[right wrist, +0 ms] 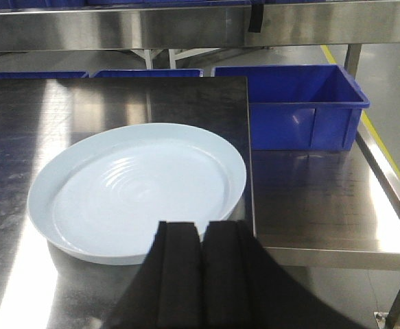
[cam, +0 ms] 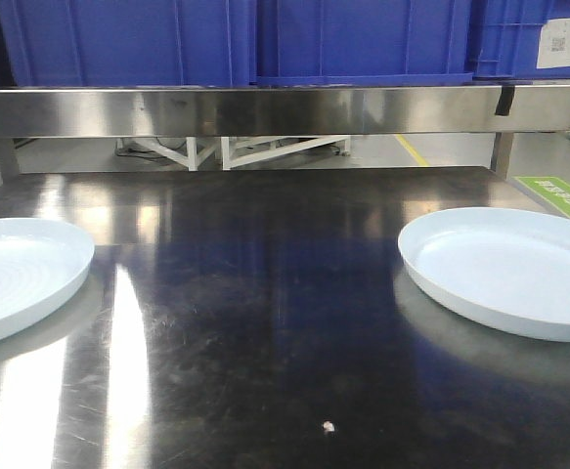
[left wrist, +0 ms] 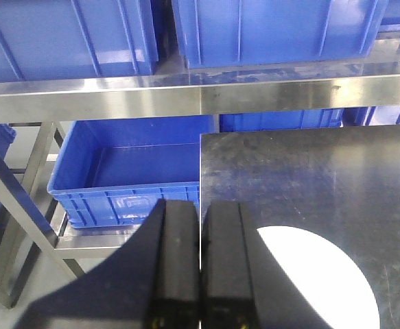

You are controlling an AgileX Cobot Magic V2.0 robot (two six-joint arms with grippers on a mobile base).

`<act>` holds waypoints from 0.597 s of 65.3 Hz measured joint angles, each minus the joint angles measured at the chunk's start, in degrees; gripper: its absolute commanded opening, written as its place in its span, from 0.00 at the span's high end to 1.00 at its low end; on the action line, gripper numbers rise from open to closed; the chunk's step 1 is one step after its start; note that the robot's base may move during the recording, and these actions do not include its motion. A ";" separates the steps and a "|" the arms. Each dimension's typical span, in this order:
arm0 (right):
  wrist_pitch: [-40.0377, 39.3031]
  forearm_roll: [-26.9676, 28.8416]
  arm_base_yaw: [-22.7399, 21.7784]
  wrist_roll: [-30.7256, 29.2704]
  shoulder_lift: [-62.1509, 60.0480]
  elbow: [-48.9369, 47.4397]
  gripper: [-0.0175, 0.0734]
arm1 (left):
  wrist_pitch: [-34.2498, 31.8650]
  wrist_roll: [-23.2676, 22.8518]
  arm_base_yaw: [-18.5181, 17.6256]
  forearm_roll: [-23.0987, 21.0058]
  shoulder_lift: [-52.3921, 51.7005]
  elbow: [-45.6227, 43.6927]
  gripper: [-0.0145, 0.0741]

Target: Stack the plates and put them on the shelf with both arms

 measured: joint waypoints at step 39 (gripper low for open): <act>9.28 3.23 0.00 4.27 5.98 -19.46 0.77 | 5.15 0.00 0.00 0.11 0.31 0.00 0.74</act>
